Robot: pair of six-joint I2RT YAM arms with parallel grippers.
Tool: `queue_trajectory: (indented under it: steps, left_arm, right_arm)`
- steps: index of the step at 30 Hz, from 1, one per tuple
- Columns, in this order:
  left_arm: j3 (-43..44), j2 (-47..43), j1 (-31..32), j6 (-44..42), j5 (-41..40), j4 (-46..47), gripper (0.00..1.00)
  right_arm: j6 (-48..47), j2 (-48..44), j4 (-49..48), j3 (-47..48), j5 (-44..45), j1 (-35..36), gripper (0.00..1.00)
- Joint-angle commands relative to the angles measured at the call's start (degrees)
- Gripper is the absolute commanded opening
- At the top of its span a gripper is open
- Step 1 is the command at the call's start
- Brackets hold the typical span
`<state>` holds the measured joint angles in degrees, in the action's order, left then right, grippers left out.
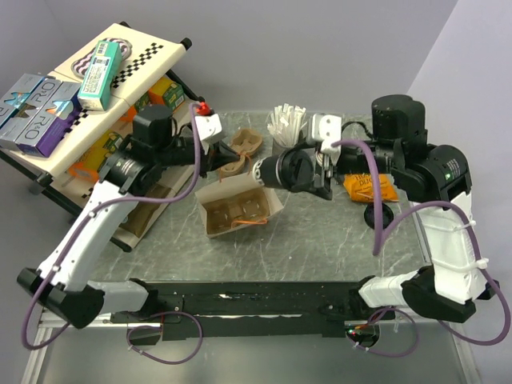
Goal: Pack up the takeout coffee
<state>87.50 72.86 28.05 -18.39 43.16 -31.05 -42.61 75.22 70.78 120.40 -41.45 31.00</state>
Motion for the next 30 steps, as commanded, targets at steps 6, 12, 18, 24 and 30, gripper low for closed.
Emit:
queue_trajectory:
  steps: [6,12,18,24,30]
  left_arm:
    - [-4.8,-6.7,3.6,4.8,-0.6,3.9,0.01]
    - [-3.5,-6.8,4.5,5.7,-1.0,5.2,0.01]
    - [-4.7,-7.4,7.1,4.7,-4.1,4.9,0.01]
    - [-5.1,-8.2,8.8,6.6,-10.1,6.7,0.01]
    - [-0.2,-7.3,9.3,-3.7,-14.0,4.1,0.01]
  right_arm:
    - [-6.1,-1.1,-0.6,-4.7,9.0,16.2,0.0]
    - [-6.8,0.9,-3.6,-6.8,16.0,21.8,0.0]
    - [-7.1,2.6,-7.3,-11.8,23.4,25.5,0.0]
    - [-5.0,4.7,-10.0,-14.8,28.3,27.4,0.0]
    - [-5.3,5.4,-12.8,-16.7,31.3,27.9,0.0]
